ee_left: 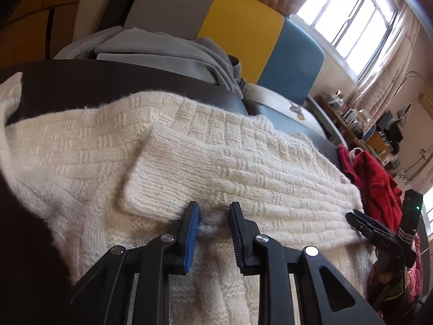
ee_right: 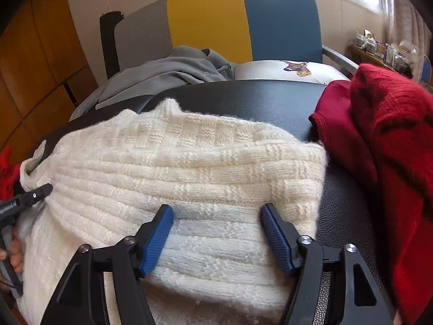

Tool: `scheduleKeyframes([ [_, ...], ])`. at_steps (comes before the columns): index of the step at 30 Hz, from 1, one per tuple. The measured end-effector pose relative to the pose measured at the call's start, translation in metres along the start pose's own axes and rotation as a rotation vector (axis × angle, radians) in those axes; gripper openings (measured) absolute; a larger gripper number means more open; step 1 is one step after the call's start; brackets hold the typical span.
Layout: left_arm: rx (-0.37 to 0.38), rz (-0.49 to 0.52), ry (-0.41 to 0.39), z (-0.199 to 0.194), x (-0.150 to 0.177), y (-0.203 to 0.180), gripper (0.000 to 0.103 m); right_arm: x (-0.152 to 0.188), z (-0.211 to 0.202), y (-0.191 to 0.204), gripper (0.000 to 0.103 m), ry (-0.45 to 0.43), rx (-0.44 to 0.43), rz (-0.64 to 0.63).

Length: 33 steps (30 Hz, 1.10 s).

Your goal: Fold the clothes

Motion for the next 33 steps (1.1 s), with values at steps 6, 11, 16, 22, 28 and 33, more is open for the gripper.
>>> scheduleKeyframes([
  [6, 0.033, 0.141, -0.012, -0.002, -0.008, -0.059, 0.028, -0.007, -0.030, 0.020, 0.096, -0.036, -0.185, 0.089],
  [11, 0.062, 0.192, 0.030, 0.023, -0.002, -0.089, 0.028, 0.020, -0.072, 0.043, 0.103, -0.046, -0.471, 0.340],
  [16, 0.126, 0.128, 0.035, 0.034, 0.005, -0.078, 0.028, 0.040, -0.061, 0.039, 0.103, -0.052, -0.418, 0.423],
  [22, 0.185, 0.041, 0.028, 0.029, 0.007, -0.068, 0.021, 0.012, -0.056, -0.023, 0.103, -0.241, -0.233, 0.589],
  [28, 0.170, 0.048, 0.022, 0.027, 0.009, -0.070, 0.021, 0.023, -0.061, -0.054, 0.100, -0.280, -0.314, 0.724],
  [33, 0.206, 0.011, 0.023, 0.026, 0.007, -0.066, 0.021, 0.043, -0.070, -0.019, 0.103, -0.095, -0.297, 0.525],
])
Point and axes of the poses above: each gripper's, at about its wrist camera, not at the fingertips, and z roughly the way its jaws point, y to its left, x to its underside, the point moved 9 cm from there along z, roughly the way its jaws point, and after that the axes turned 3 degrees about -x, right-handed, at the moved point
